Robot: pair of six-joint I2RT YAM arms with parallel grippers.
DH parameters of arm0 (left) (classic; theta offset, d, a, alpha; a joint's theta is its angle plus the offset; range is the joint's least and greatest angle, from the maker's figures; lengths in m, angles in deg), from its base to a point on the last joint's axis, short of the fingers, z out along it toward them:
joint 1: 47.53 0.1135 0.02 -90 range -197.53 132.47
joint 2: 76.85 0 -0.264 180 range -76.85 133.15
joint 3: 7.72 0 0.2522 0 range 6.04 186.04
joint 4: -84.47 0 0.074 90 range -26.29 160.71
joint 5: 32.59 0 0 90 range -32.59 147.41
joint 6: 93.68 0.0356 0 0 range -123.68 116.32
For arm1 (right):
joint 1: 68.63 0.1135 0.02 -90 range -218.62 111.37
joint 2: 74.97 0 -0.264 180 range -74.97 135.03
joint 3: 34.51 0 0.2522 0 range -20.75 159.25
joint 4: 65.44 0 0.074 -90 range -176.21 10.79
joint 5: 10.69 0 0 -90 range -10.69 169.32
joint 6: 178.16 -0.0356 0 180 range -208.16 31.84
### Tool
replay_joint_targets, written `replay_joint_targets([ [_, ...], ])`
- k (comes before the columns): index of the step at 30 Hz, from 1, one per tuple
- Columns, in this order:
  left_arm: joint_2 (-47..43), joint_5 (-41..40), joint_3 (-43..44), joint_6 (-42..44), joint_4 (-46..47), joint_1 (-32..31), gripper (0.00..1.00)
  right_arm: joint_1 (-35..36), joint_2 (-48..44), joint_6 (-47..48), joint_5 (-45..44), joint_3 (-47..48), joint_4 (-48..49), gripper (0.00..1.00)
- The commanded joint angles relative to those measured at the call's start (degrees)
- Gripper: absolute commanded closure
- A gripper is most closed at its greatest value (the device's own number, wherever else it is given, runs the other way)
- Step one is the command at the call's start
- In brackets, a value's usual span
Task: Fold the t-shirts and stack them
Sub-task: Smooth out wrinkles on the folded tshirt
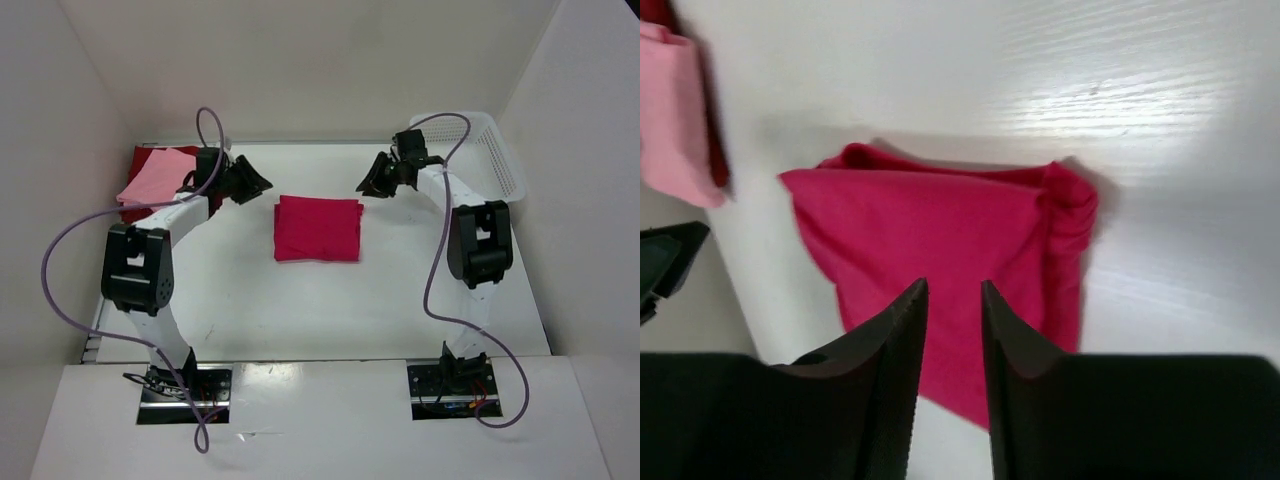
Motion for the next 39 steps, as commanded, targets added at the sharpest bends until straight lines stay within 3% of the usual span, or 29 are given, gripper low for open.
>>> replay_joint_targets([
  [1,-6.9,2.7,-2.6,0.3,3.0,-4.0,0.48,1.9,-8.7,-0.2,-0.3,-4.8,2.4,0.69],
  [2,-7.5,3.7,-3.7,-0.2,3.0,-5.4,0.51,2.7,-8.8,-0.7,0.3,-5.9,2.4,0.8],
  [3,-7.5,5.2,-5.8,-0.9,3.0,-6.6,0.54,3.7,-9.5,-1.4,1.6,-8.7,2.4,0.84],
  [8,-3.7,8.4,-12.5,-2.7,6.4,-10.9,0.56,9.4,-9.5,-4.5,3.9,-18.4,7.8,0.99],
  [14,-1.4,10.0,-18.1,-2.2,7.1,-10.9,0.58,9.4,-8.3,-4.0,2.7,-22.6,8.7,1.0],
  [20,-4.8,8.4,-22.7,-1.0,2.9,-10.9,0.58,8.3,-7.8,-3.5,0.7,-24.6,8.7,1.0],
  [21,-5.8,8.4,-23.3,-0.4,2.9,-10.9,0.52,8.3,-7.8,-3.5,0.7,-24.6,8.1,1.0],
  [23,-10.0,8.4,-23.3,-0.4,1.3,-10.4,0.44,8.3,-9.9,-3.5,0.7,-24.6,7.5,0.97],
  [25,-14.8,6.2,-22.6,0.1,0.1,-10.4,0.29,8.3,-11.9,-3.5,0.7,-23.3,6.7,0.83],
  [27,-17.3,4.0,-21.7,0.6,-1.1,-9.3,0.21,8.3,-13.5,-2.9,1.3,-22.7,6.1,0.69],
  [32,-13.9,1.8,-19.0,3.3,-2.7,-5.6,0.01,8.3,-19.6,-2.9,1.8,-23.3,5.4,0.55],
  [39,-0.9,2.9,-13.5,5.2,-1.5,-5.6,0.0,6.4,-27.6,-2.9,1.3,-28.1,4.8,0.5],
])
